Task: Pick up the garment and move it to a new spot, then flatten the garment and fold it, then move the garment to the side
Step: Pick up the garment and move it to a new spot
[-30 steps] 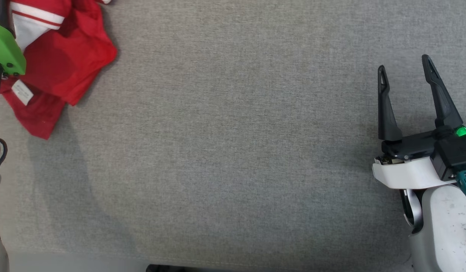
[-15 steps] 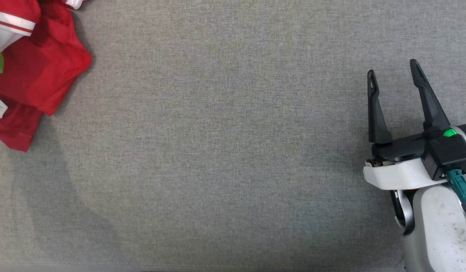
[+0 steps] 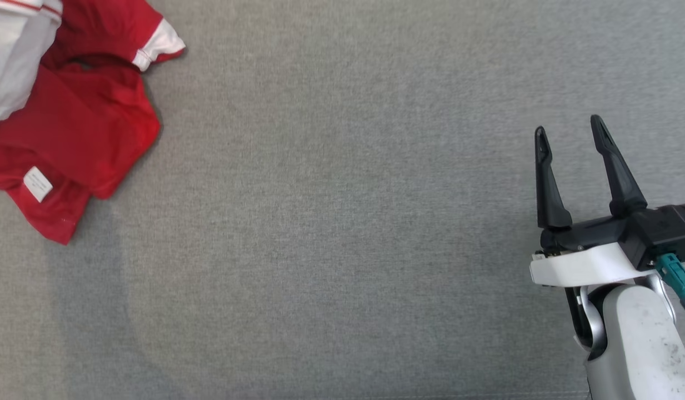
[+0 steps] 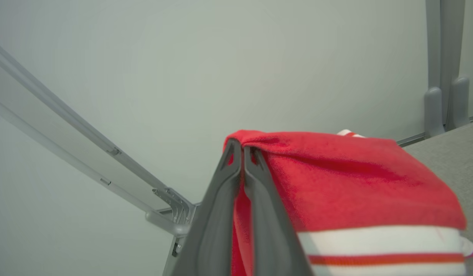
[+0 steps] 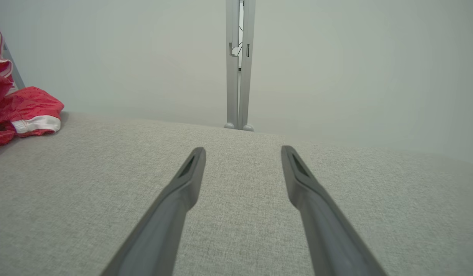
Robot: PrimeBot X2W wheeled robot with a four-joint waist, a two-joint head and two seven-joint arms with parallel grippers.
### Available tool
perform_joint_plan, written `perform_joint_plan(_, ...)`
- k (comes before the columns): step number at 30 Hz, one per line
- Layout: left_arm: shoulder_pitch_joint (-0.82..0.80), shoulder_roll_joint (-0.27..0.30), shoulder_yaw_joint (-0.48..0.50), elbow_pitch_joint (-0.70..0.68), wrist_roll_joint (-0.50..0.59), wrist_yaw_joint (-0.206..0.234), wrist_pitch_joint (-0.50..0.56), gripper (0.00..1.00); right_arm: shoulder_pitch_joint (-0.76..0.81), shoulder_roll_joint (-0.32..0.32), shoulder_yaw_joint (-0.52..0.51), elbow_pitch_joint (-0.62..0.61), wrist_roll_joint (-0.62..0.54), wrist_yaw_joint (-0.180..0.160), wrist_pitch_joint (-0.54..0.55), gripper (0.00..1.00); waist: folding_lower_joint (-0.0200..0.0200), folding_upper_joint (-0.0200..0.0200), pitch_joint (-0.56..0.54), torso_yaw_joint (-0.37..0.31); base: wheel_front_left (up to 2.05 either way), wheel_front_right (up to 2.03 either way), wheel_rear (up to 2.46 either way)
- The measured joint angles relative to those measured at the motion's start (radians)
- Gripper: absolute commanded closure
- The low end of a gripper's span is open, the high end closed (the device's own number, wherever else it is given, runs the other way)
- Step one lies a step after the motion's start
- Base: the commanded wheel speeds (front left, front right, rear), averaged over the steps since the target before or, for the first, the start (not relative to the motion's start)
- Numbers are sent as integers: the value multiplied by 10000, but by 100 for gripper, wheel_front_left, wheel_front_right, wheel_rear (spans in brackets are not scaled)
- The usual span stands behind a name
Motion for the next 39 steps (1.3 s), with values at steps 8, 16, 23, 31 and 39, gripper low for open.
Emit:
perform_joint_plan(8, -476, -240, -1312, -1873, 314, -115, 288, 100, 508, 2, -242, 224, 548, 0, 0, 0, -1, 1, -1366, -540, 0, 0, 0)
perform_joint_plan(16, -667, -1824, -2190, -4000, -1030, -138, 627, 100, 750, 0, -573, 255, 869, 0, 0, 0, -1, 1, -2085, -1657, 0, 0, 0)
perform_joint_plan(23, -162, -2890, -2052, -4577, -2349, -21, 901, 100, 742, -4, -702, 255, 1062, 0, 0, 0, -1, 1, -2082, -2546, 0, 0, 0)
perform_joint_plan(31, 2747, -3145, -1592, -2719, -3229, 740, -226, 100, 453, 2, -627, 249, 1231, 0, 0, 0, -1, 0, -1406, -2873, 0, 0, 0)
perform_joint_plan(39, 4514, -3287, -1035, -848, -3670, 1256, -1354, 100, 337, 0, -685, 249, 1147, 0, 0, 0, -1, 1, -1011, -2790, 0, 0, 0)
